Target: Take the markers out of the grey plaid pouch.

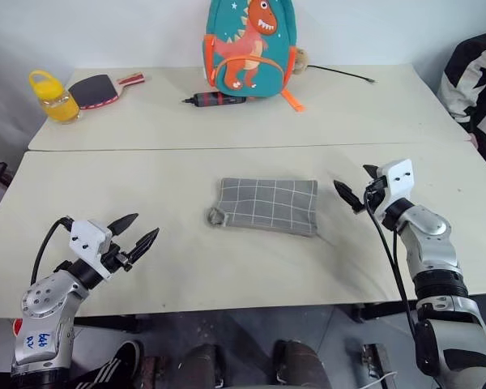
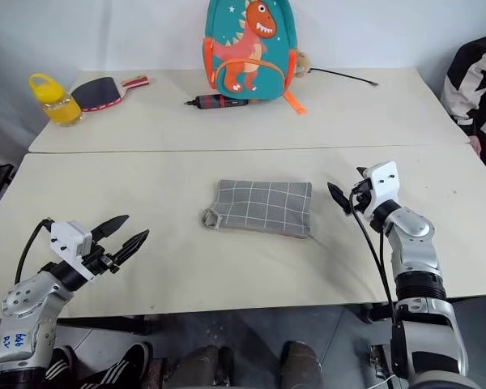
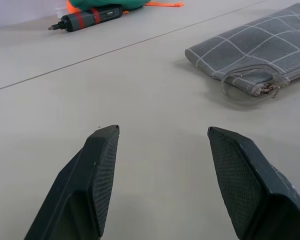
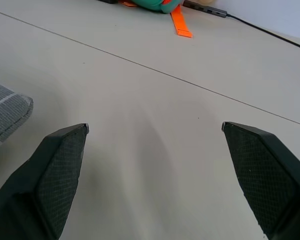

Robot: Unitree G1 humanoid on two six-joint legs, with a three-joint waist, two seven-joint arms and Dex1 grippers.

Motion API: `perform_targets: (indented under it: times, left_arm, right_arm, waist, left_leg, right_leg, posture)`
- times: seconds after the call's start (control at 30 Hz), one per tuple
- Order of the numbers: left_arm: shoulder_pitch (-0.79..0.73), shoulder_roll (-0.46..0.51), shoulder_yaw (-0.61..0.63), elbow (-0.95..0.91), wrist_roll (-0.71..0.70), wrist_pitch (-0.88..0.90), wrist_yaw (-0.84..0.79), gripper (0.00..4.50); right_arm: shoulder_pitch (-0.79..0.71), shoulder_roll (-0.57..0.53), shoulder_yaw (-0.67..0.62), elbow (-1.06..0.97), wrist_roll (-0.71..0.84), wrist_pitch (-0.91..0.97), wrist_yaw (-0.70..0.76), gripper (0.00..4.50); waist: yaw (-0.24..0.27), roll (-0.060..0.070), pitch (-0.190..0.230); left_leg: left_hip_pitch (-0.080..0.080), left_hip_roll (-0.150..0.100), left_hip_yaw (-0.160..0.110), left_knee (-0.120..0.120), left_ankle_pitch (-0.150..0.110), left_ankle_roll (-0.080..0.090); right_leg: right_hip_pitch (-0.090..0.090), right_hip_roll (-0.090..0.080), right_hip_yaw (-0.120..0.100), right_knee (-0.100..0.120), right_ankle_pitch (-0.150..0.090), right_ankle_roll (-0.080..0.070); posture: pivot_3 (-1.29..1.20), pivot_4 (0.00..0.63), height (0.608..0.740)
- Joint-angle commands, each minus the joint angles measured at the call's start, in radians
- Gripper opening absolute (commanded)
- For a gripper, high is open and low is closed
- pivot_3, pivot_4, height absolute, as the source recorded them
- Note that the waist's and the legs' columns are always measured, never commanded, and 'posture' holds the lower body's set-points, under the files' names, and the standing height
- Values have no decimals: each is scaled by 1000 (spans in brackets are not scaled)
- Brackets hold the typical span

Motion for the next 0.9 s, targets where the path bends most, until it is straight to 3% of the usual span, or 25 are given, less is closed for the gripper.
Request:
perform_targets:
  times: [0.03, 0.27, 0.43, 0.47, 0.7, 0.9]
  left_arm:
    - [-5, -5, 4, -18, -15, -18, -1, 2999]
    - [-12, -2, -7, -25, 2, -35, 0, 2999]
    - [-39, -5, -19, -7, 16, -81, -7, 2999]
    - [-52, -5, -30, 8, 32, -91, -4, 2999]
    - [-194, 7, -123, 192, 167, -240, -3, 2999]
    - [-401, 20, -218, 462, 278, -438, -31, 2999]
  right_arm:
    - [7, 3, -9, -55, 6, -14, -5, 4477]
    - [17, 31, -17, -115, 48, 1, 28, 4477]
    - [13, 83, 11, -215, 86, 63, 55, 2874]
    - [12, 100, 20, -224, 81, 66, 49, 2367]
    - [32, 163, 110, -162, -44, 20, -17, 32]
    - [43, 127, 163, -101, -129, -50, -7, 32]
  waist:
    - [0, 0, 0]
    - [0, 0, 0]
    - [0, 0, 0]
    - [0, 0, 0]
    - [3, 1, 0]
    - [-1, 1, 0]
  left_leg:
    - [0, 0, 0, 0, 0, 0]
    - [0, 0, 0, 0, 0, 0]
    - [0, 1, 0, 0, 0, 0]
    - [0, 1, 0, 0, 0, 0]
    - [0, 0, 0, 0, 0, 0]
    - [0, 0, 0, 0, 0, 0]
  right_leg:
    - [0, 0, 0, 0, 0, 0]
    - [0, 0, 0, 0, 0, 0]
    - [0, 0, 0, 0, 0, 0]
    - [0, 0, 0, 0, 0, 0]
    - [-1, 0, 0, 1, 0, 0]
    - [-1, 1, 0, 1, 0, 0]
  posture:
    - [0, 150, 740]
    - [0, 150, 740]
    - [0, 150, 740]
    - [0, 150, 740]
    - [0, 150, 740]
    - [0, 150, 740]
